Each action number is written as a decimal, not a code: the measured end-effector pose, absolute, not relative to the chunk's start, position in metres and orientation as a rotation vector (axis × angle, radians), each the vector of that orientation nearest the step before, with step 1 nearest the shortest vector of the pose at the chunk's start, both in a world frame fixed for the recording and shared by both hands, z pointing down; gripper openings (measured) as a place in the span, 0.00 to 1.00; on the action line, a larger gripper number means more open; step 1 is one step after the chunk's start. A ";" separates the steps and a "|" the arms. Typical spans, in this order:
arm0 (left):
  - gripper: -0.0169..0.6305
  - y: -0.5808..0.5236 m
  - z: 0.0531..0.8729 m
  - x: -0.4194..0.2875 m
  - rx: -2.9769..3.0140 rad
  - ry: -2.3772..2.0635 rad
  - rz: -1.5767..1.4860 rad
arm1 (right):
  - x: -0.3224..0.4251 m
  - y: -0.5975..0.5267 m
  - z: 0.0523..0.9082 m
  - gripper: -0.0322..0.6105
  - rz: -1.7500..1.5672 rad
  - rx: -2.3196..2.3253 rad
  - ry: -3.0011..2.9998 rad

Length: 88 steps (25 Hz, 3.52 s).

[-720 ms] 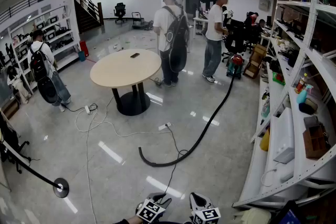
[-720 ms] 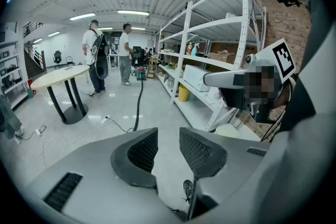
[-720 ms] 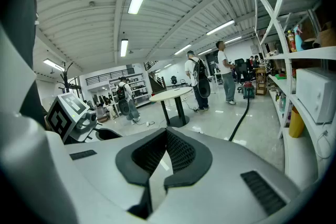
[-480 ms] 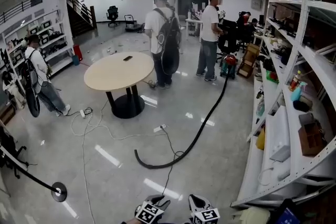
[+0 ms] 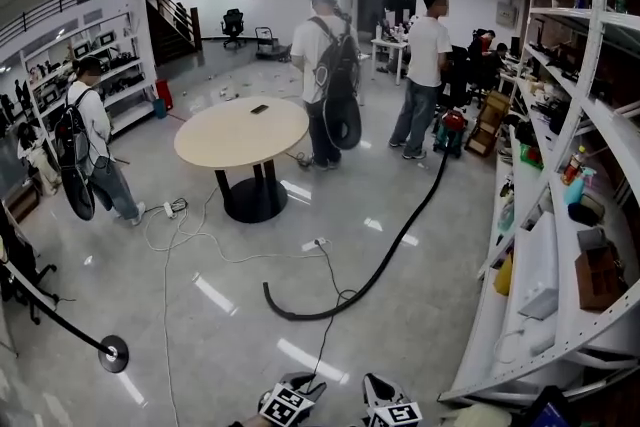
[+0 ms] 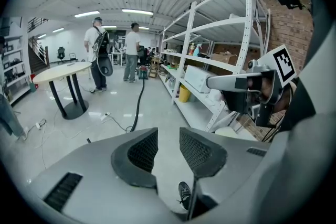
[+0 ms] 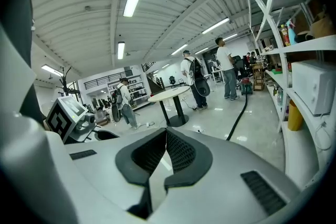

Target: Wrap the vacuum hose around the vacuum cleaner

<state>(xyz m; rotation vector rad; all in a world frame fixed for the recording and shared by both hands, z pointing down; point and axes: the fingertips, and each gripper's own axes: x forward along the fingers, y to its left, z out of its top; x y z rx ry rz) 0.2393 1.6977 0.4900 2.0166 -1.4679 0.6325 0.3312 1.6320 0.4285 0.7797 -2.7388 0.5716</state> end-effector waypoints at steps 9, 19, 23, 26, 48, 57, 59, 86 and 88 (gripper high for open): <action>0.25 1.690 0.496 0.264 1.978 -1.461 0.627 | 0.348 1.626 0.441 0.07 0.599 0.748 -2.738; 0.25 1.709 0.483 0.302 1.889 -1.507 0.739 | 0.348 1.620 0.459 0.07 0.601 0.687 -2.800; 0.25 1.700 0.491 0.276 1.901 -1.541 0.756 | 0.349 1.617 0.466 0.07 0.596 0.659 -2.813; 0.25 1.677 0.513 0.260 1.931 -1.552 0.668 | 0.349 1.610 0.466 0.07 0.564 0.625 -2.780; 0.15 1.532 0.486 0.129 1.911 -1.665 0.342 | 0.218 1.476 0.451 0.07 0.335 0.485 -2.669; 0.06 1.489 0.492 0.055 1.906 -1.644 0.243 | 0.135 1.431 0.472 0.07 0.363 0.393 -2.637; 0.06 1.479 0.498 0.042 1.865 -1.674 0.226 | 0.122 1.418 0.483 0.07 0.381 0.346 -2.628; 0.06 1.419 0.545 -0.149 1.107 -2.158 0.175 | -0.067 1.297 0.520 0.07 0.285 -0.330 -2.592; 0.06 1.418 0.555 -0.172 1.115 -2.140 0.159 | -0.086 1.304 0.528 0.07 0.263 -0.341 -2.562</action>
